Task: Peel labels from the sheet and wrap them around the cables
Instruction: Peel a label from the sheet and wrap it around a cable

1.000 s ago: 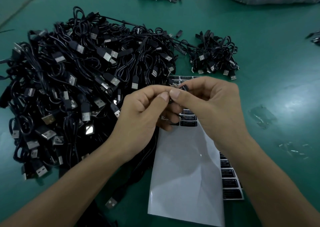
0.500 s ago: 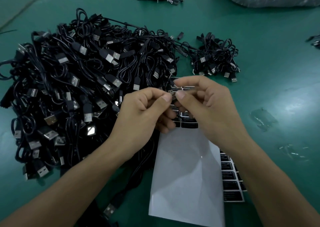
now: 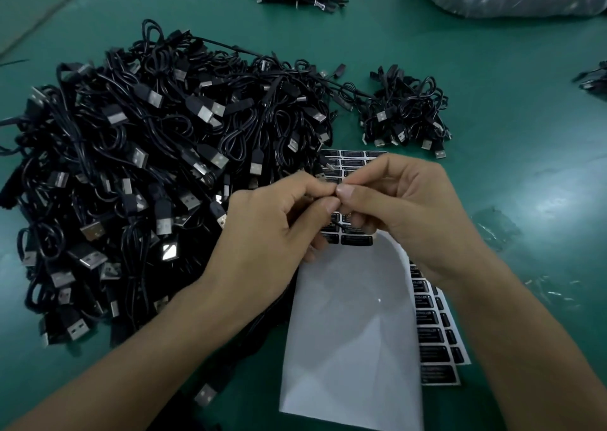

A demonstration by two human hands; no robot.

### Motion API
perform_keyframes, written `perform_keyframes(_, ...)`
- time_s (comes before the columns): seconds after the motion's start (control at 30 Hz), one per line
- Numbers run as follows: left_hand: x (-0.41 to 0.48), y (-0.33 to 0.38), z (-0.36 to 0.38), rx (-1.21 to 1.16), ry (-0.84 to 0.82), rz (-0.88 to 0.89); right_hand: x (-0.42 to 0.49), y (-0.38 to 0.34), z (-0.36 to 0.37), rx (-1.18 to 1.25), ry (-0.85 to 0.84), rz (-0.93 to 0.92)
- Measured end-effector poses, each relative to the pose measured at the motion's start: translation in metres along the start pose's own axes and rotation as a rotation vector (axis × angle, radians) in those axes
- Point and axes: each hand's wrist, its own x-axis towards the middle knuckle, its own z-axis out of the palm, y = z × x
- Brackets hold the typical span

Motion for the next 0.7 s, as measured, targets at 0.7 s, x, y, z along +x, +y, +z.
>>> perform_keyframes(0.7,0.017,0.028,-0.023,-0.048,0.036,-0.141,-0.001,0.0,0.012,0.144,0.073,-0.157)
